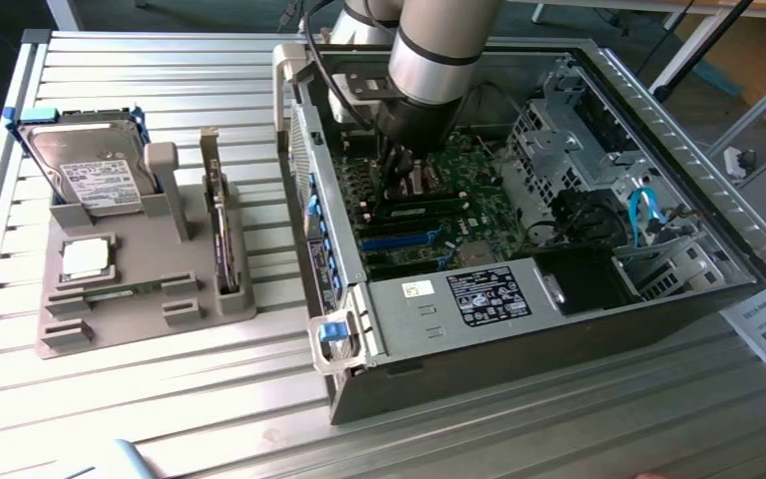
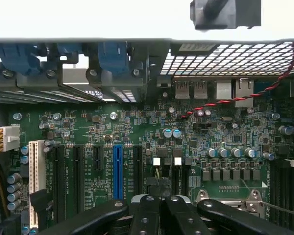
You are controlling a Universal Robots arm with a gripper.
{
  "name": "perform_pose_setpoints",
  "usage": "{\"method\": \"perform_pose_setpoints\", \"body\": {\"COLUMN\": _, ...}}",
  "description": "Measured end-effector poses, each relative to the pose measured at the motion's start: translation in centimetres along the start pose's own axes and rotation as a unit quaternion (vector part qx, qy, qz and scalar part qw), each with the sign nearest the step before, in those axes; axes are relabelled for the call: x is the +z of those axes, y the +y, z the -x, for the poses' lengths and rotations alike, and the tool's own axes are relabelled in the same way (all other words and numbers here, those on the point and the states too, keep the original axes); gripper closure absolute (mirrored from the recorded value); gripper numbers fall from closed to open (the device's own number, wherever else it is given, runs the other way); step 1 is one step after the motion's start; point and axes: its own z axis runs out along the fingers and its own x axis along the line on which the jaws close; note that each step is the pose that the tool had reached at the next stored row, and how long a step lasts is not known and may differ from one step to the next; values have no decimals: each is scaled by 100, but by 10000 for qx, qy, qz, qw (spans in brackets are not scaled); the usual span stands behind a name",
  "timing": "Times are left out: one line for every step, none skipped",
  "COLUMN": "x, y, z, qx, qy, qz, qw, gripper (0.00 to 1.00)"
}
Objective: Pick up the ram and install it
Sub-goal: 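Press down the ram until it locks into place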
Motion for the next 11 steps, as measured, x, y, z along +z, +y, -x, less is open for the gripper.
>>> {"method": "perform_pose_setpoints", "body": {"x": 12, "y": 0, "z": 0, "qx": 0, "qy": 0, "qz": 0, "qw": 10000, "gripper": 90}}
{"method": "perform_pose_setpoints", "body": {"x": 22, "y": -1, "z": 0, "qx": 0, "qy": 0, "qz": 0, "qw": 10000, "gripper": 90}}
{"method": "perform_pose_setpoints", "body": {"x": 29, "y": -1, "z": 0, "qx": 0, "qy": 0, "qz": 0, "qw": 10000, "gripper": 90}}
{"method": "perform_pose_setpoints", "body": {"x": 30, "y": -1, "z": -1, "qx": 0, "qy": 1, "qz": 0, "qw": 10000, "gripper": 90}}
{"method": "perform_pose_setpoints", "body": {"x": 30, "y": -1, "z": -1, "qx": 0, "qy": 1, "qz": 0, "qw": 10000, "gripper": 90}}
{"method": "perform_pose_setpoints", "body": {"x": 30, "y": -1, "z": -1, "qx": 0, "qy": 1, "qz": 0, "qw": 10000, "gripper": 90}}
{"method": "perform_pose_setpoints", "body": {"x": 30, "y": -1, "z": 0, "qx": 0, "qy": 1, "qz": 0, "qw": 10000, "gripper": 90}}
{"method": "perform_pose_setpoints", "body": {"x": 31, "y": -1, "z": 0, "qx": 0, "qy": 0, "qz": 0, "qw": 10000, "gripper": 90}}
{"method": "perform_pose_setpoints", "body": {"x": 33, "y": -1, "z": 0, "qx": 0, "qy": 0, "qz": 0, "qw": 10000, "gripper": 90}}
{"method": "perform_pose_setpoints", "body": {"x": 39, "y": -1, "z": 0, "qx": 0, "qy": -2, "qz": -1, "qw": 10000, "gripper": 90}}
{"method": "perform_pose_setpoints", "body": {"x": 43, "y": -1, "z": 0, "qx": 0, "qy": -1, "qz": -1, "qw": 10000, "gripper": 90}}
